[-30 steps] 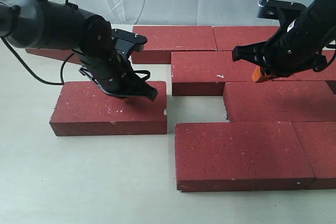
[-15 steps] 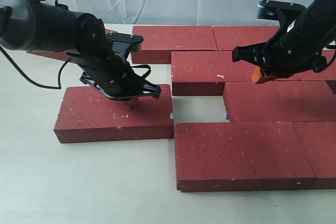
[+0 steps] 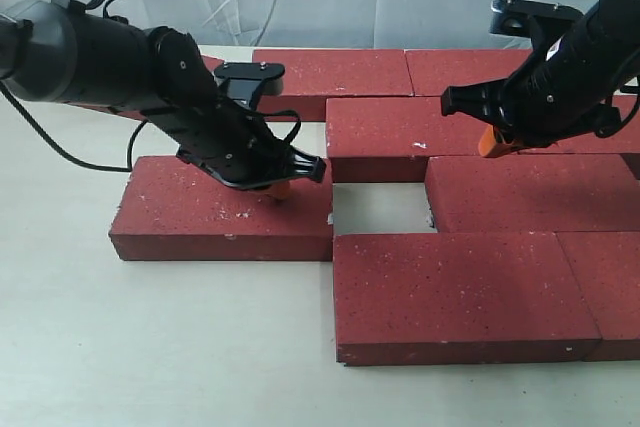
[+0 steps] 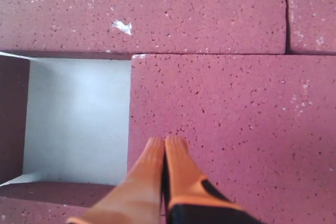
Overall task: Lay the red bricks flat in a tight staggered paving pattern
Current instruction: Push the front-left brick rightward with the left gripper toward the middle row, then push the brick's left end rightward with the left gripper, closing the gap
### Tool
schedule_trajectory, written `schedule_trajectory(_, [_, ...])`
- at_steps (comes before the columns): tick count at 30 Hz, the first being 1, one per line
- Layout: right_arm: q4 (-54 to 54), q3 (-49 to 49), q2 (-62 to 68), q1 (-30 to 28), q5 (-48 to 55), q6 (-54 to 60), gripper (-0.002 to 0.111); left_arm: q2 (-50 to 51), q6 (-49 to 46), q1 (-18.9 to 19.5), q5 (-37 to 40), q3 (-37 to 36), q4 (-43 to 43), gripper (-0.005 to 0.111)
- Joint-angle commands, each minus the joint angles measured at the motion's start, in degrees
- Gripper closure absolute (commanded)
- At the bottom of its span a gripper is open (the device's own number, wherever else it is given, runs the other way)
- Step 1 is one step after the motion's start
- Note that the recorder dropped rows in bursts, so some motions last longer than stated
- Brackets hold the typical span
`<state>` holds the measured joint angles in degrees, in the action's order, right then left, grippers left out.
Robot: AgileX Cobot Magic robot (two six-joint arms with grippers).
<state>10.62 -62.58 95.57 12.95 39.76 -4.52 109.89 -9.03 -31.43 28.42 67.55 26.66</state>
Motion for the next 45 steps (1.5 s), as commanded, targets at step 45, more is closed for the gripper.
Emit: schedule_trajectory(45, [9.0,0.0,0.0,15.1,1.8,14.2,0.109,0.1,0.0,28.5,13.1,-5.6,-8.9,0.107])
